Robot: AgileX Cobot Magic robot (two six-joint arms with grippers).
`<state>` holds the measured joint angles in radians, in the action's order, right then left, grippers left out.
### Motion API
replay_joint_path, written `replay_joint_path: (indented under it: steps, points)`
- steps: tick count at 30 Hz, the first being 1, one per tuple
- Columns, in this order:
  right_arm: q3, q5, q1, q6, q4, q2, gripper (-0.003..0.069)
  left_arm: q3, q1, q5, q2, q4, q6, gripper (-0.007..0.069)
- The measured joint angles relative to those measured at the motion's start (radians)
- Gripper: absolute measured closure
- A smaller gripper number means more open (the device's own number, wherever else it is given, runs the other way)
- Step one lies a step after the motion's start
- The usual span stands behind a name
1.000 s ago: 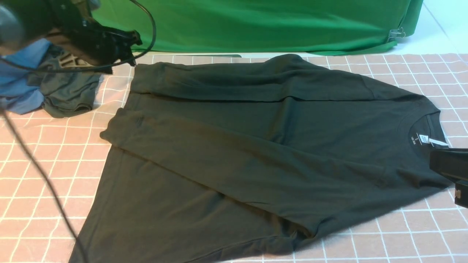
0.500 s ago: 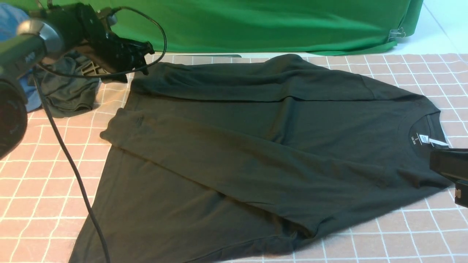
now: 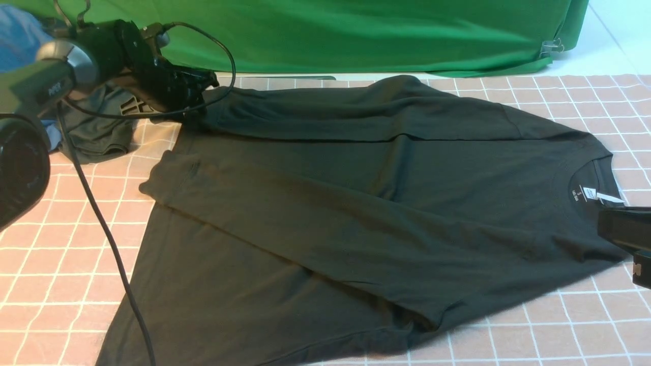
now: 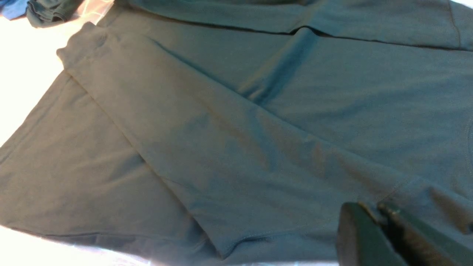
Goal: Fold a long-sleeved shirt over a pink coffee tablecloth.
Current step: 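Grab the top left corner of the dark shirt with the left gripper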
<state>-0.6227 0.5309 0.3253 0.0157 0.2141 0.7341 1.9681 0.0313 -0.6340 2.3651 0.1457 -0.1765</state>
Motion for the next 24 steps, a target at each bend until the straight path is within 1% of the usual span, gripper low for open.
replay_joint_path:
  steps: [2,3,4,7,8,12,17,24]
  points:
    - [0.000,0.000,0.000,0.000,0.000,0.000,0.0568,0.000,0.000,-0.005,0.000,0.000,0.008,0.0365]
    - [0.000,0.000,0.000,0.000,0.000,0.000,0.0568,0.000,0.000,-0.006,0.000,0.000,0.022,0.0418]
    - [0.000,0.001,0.000,0.000,0.000,0.000,0.0568,0.000,0.000,-0.007,0.000,0.000,0.027,0.0443]
    - [0.000,0.001,0.000,0.001,0.000,0.000,0.0568,0.000,0.000,-0.016,0.000,0.000,0.044,0.0564]
    - [0.000,0.001,0.000,0.001,0.000,0.000,0.0568,0.001,0.000,-0.020,0.000,0.000,0.054,0.0591]
    - [0.000,0.001,0.000,0.000,0.000,0.000,0.0568,0.001,0.000,-0.030,-0.001,0.000,0.062,0.0611]
    - [0.000,0.001,0.000,0.000,0.000,0.000,0.0568,0.001,0.000,-0.042,-0.029,0.000,0.065,0.0611]
    - [0.000,0.001,0.000,0.000,0.000,0.000,0.0568,0.001,0.000,-0.042,-0.066,-0.001,0.108,0.0611]
